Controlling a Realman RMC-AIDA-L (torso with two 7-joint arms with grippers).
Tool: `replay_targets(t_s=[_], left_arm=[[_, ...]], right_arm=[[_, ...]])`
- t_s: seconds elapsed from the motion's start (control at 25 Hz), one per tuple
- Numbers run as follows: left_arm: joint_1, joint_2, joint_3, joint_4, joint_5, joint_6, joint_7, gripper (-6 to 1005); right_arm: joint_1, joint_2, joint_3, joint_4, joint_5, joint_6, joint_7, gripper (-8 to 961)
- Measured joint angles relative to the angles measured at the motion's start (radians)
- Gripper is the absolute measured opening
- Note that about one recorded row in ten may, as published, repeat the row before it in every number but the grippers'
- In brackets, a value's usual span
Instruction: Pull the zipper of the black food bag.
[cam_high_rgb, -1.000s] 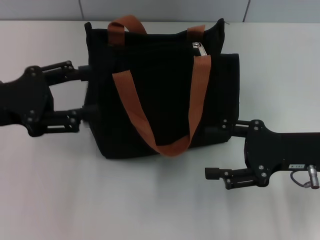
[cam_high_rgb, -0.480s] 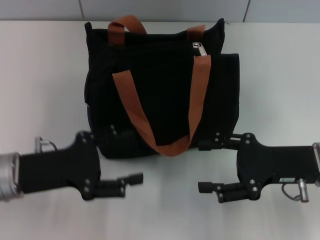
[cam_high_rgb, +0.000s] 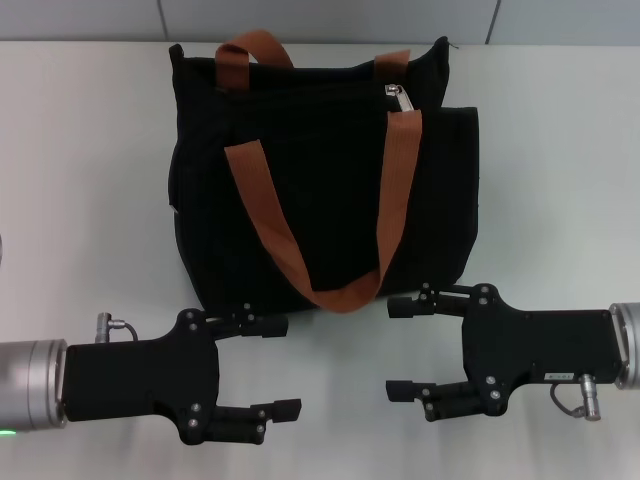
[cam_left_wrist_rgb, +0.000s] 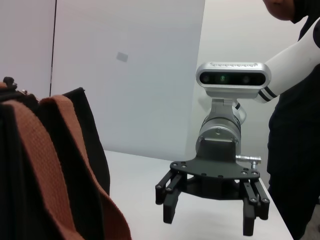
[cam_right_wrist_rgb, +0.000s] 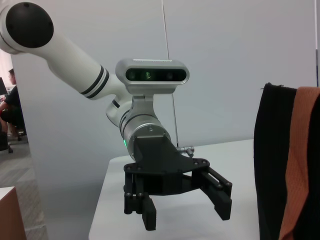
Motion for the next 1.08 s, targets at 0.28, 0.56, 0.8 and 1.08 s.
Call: replay_targets(t_s=[0.28, 0.56, 0.8, 1.08], left_arm=[[0.006, 0.001, -0.003, -0.001, -0.005, 0.004, 0.000, 827], [0.007, 0.001, -0.004, -0.002, -0.005, 0.006, 0.000, 827], [0.008, 0.001, -0.004, -0.001, -0.005, 0.006, 0.000, 827], [0.009, 0.001, -0.003, -0.002, -0.005, 0.006, 0.000, 827]], right_arm=[[0.004, 0.000, -0.003, 0.013, 0.000, 0.020, -0.004, 817], [0.005, 0.000, -0.004, 0.015, 0.000, 0.023, -0.004, 817], [0.006, 0.000, -0.004, 0.015, 0.000, 0.023, -0.004, 817], [0.005, 0.000, -0.004, 0.015, 0.000, 0.023, -0.004, 817]])
